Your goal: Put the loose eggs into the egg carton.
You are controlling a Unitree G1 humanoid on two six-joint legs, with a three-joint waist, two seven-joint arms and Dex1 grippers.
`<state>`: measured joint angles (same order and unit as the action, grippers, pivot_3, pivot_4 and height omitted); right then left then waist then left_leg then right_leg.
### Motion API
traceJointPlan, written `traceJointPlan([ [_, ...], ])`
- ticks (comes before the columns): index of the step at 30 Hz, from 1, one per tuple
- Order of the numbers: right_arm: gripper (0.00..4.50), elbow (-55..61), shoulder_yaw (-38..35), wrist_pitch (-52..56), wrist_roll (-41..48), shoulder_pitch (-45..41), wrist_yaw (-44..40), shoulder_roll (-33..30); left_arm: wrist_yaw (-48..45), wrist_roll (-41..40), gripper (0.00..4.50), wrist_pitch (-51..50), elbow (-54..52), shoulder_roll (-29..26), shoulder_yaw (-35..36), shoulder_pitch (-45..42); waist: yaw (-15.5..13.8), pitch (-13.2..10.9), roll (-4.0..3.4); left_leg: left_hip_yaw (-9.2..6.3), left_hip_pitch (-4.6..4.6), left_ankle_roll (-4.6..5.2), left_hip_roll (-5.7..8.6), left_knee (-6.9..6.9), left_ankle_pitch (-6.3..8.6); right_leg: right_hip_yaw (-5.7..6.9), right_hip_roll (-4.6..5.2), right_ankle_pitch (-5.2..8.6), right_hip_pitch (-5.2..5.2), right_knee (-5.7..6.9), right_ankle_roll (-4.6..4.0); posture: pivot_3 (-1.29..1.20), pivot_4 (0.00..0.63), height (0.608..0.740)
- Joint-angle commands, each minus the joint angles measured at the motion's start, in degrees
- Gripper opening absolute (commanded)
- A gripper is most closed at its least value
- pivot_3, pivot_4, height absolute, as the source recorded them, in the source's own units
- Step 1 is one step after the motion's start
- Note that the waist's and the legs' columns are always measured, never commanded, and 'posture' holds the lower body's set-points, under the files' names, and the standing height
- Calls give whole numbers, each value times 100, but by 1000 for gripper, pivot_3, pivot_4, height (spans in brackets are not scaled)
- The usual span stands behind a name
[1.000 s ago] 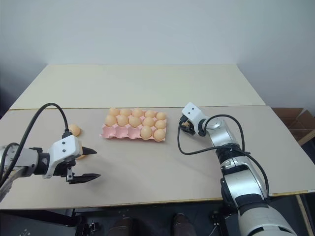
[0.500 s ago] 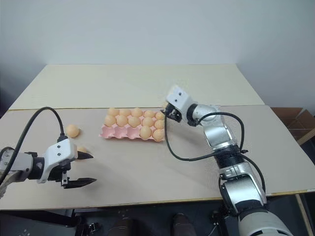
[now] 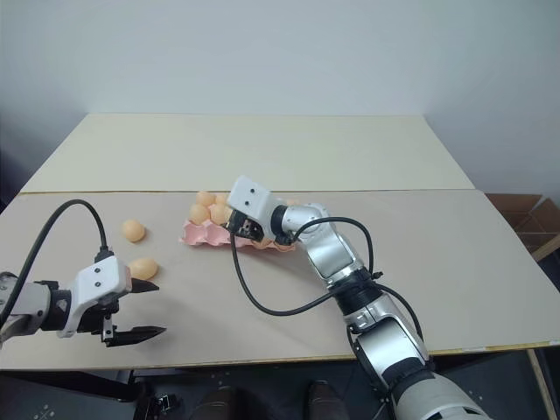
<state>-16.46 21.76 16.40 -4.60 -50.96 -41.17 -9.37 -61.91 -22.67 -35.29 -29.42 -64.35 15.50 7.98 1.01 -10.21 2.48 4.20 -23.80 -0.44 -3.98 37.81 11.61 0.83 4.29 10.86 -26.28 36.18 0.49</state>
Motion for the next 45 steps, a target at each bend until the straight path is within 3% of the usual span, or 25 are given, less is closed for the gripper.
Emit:
traceJointPlan([
  [1,3007,-324,-8,-453,-124,-159,99,91,56,2,4500,-10,-164,-1,271,71,5,0,0,0,1,0,-1,0,0,0,-1,1,0,0,-2,0,150,740],
  [6,4487,-874,-100,-774,-237,-250,286,247,101,1,4500,-13,-191,-6,288,118,14,0,0,0,0,0,-1,0,0,-1,-1,0,0,-2,-2,0,150,740],
  [14,4487,-610,-215,-784,-218,-186,222,157,107,-14,4500,-38,-237,-17,361,185,18,0,-1,0,0,0,-1,0,0,0,-1,-1,-1,-1,-1,0,150,740],
  [19,4487,771,-391,-234,-54,215,-79,-303,107,0,4500,-12,-206,-30,375,166,-18,-1,-1,0,-1,-1,-1,-1,1,0,0,0,0,-4,0,0,150,740],
  [25,4487,2912,-872,797,816,1071,-977,-1343,216,17,4500,-110,-259,106,738,422,-28,-1,-1,1,-4,-1,0,-1,1,1,3,2,0,-10,-1,0,150,740],
  [31,4487,4247,-1416,1791,1832,2014,-1997,-2912,727,34,4500,-750,-692,530,1526,963,-30,-1,0,2,1,-1,1,-1,1,1,6,22,3,-11,-28,0,150,740],
  [37,4487,4625,-1824,2059,2373,2621,-2070,-3489,1660,183,4500,-1164,-867,1312,2170,1007,-20,0,2,-2,19,-6,-1,-2,4,-1,3,23,10,-9,-29,0,150,740],
  [45,4487,4652,-1774,2054,2452,2741,-1810,-3606,1889,-6,4500,-1377,-1017,1604,2347,1032,-32,2,5,-2,6,-5,3,-2,3,-1,7,22,7,-17,-29,0,150,740],
])
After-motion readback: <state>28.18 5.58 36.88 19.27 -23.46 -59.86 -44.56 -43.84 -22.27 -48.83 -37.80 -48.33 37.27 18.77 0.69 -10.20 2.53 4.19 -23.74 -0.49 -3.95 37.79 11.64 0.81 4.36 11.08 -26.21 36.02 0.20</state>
